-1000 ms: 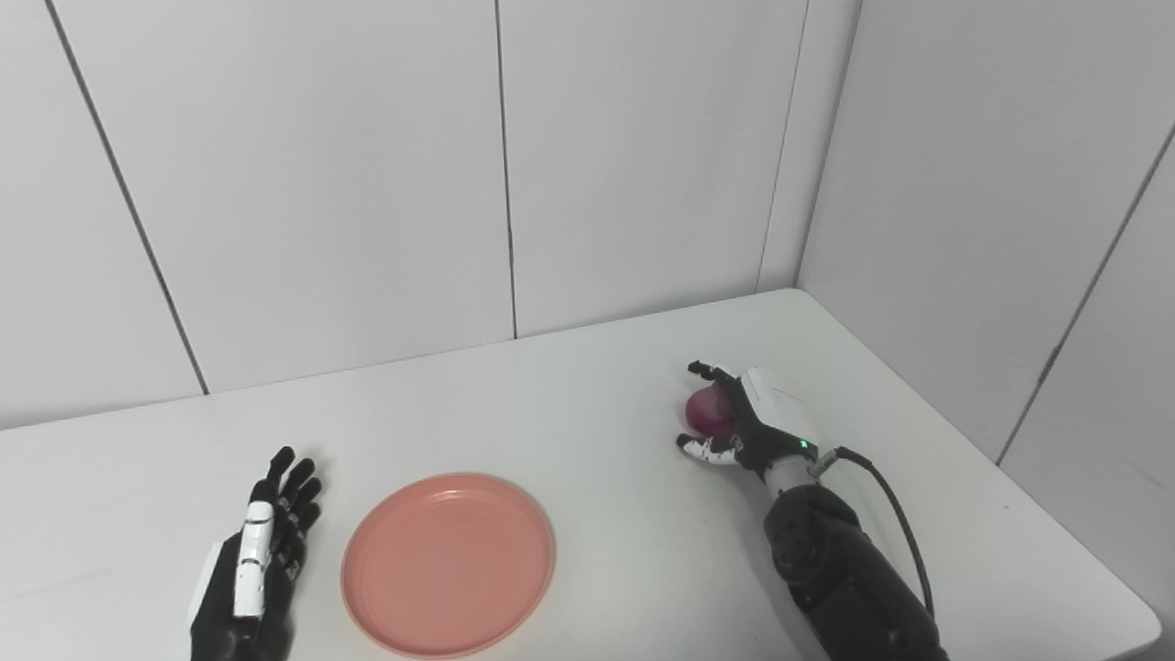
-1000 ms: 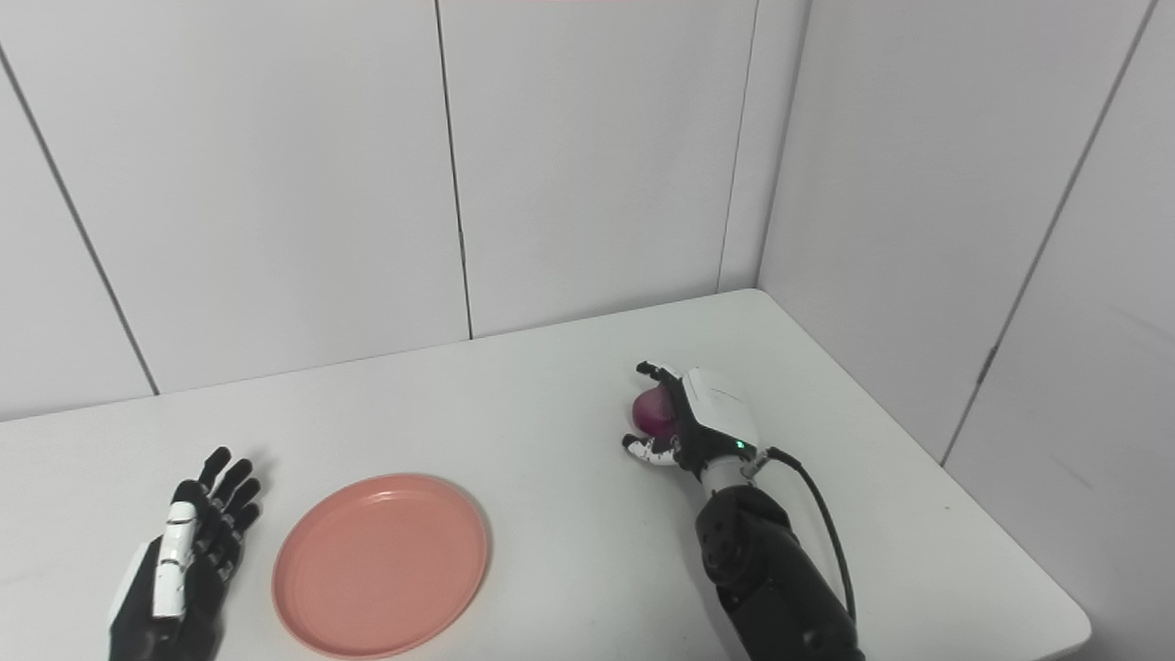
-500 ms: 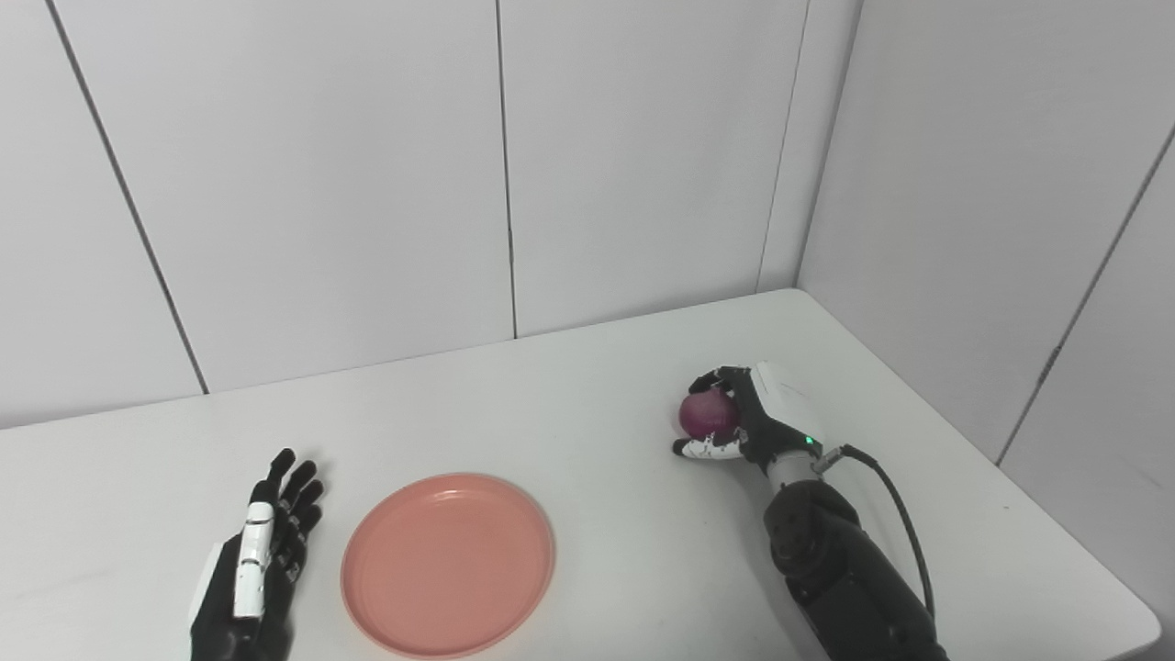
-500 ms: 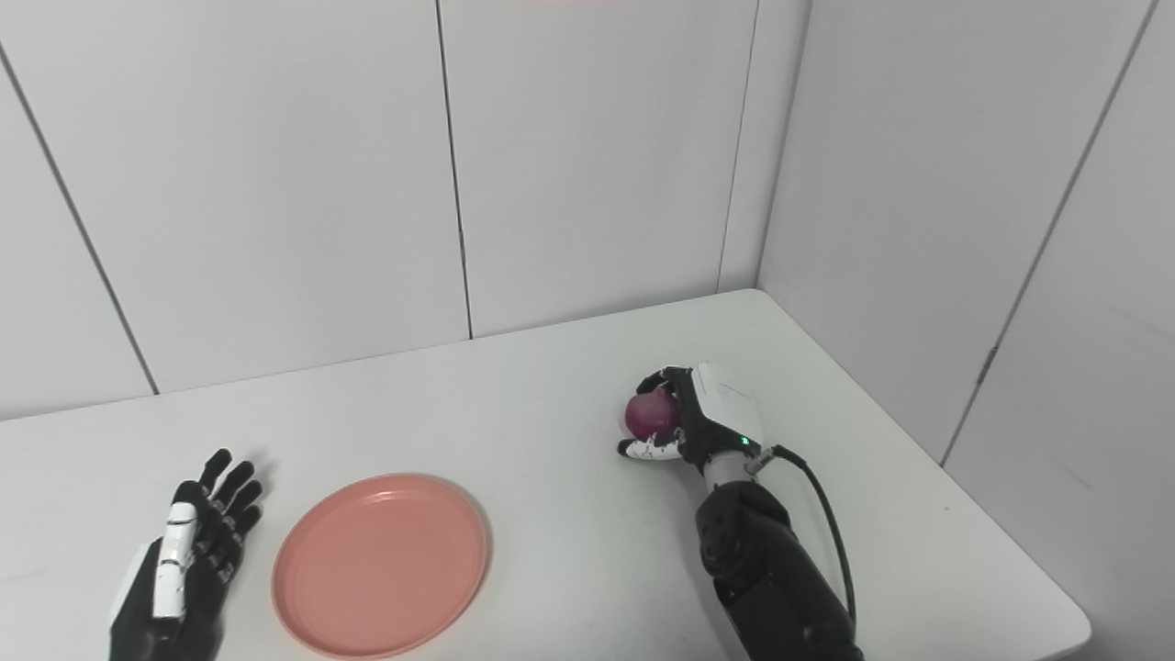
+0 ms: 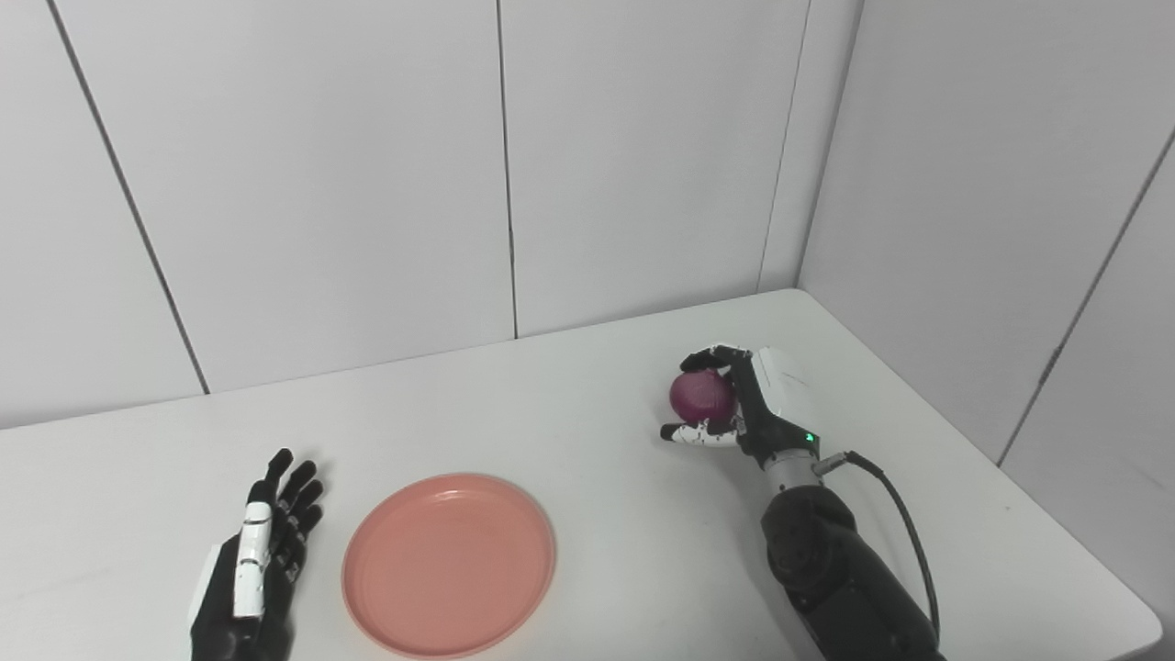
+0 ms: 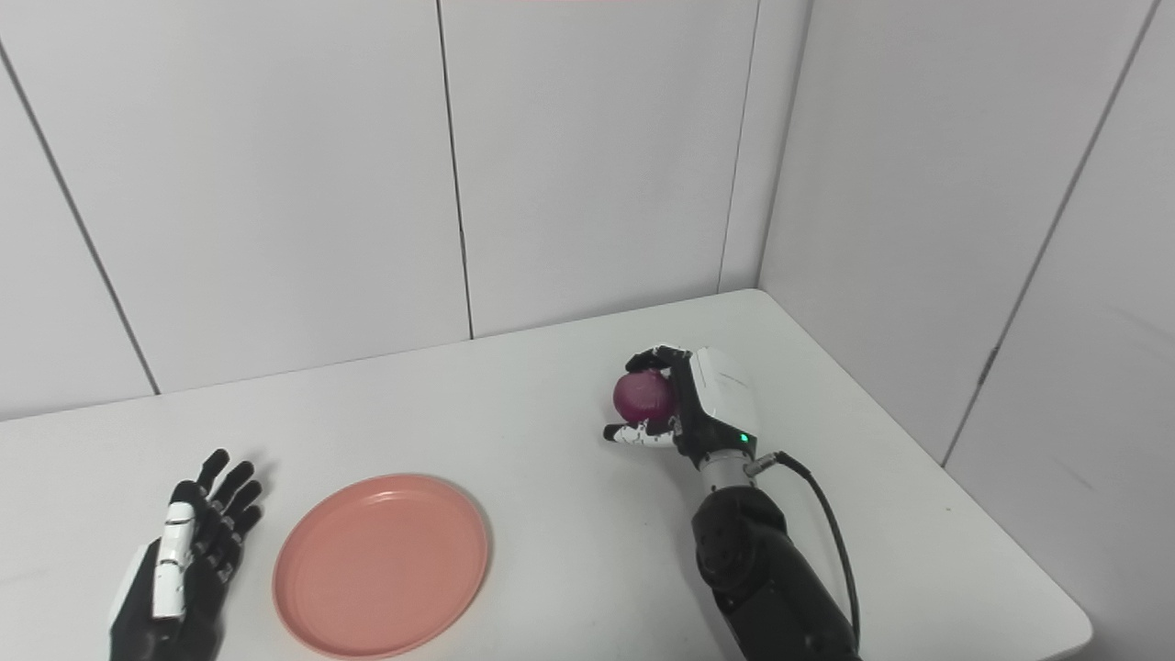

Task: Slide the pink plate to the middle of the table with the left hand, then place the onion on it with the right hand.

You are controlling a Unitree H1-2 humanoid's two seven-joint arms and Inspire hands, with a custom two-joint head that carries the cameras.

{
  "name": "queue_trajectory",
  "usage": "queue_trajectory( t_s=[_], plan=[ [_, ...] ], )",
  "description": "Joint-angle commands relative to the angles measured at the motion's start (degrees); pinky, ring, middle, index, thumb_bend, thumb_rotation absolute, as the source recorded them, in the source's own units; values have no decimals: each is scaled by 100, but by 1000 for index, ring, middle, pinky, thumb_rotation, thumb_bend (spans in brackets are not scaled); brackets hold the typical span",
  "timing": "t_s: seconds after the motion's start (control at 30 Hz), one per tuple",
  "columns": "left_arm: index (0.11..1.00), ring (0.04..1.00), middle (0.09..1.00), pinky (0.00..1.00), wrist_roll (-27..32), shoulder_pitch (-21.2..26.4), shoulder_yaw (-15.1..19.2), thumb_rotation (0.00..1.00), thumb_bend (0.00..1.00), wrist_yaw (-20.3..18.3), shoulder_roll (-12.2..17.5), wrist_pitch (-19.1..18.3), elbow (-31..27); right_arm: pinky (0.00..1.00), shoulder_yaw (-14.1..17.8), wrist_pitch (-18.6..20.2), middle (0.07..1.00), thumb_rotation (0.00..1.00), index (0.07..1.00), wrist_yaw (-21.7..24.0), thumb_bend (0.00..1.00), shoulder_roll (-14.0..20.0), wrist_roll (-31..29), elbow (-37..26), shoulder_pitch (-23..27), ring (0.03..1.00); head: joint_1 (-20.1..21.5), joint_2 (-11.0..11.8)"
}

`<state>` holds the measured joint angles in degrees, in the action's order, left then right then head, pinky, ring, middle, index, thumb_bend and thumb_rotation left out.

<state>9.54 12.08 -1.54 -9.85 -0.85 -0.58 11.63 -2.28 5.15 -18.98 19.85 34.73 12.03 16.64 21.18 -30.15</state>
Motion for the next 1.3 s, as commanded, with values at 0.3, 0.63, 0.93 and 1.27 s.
queue_trajectory(
  t_s=[0.3, 0.63, 0.93, 1.27],
  plan=[
    [928, 926, 923, 929, -370, -139, -212, 1000, 510, 268, -294, 126, -166, 181, -400, -945, 497, 0, 454, 340, 520, -179, -333, -1022, -99, 405, -662, 0],
    [927, 925, 923, 912, -794, -277, -489, 1000, 498, 453, -425, -53, -462, 247, -817, -1128, 497, 0, 459, 1008, 521, -361, -384, -1568, -364, 407, -1395, -25],
    [946, 942, 944, 934, -894, -274, -585, 1000, 491, 523, -531, -158, -520, 291, -1215, -1479, 501, 0, 458, 1285, 520, -531, -312, -1549, -423, 416, -1601, -32],
    [944, 939, 940, 927, -994, -190, -582, 1000, 483, 681, -589, -118, -386, 278, -1574, -1707, 484, 0, 445, 1533, 521, -821, -116, -1043, -95, 434, -1680, -24]
  ],
)
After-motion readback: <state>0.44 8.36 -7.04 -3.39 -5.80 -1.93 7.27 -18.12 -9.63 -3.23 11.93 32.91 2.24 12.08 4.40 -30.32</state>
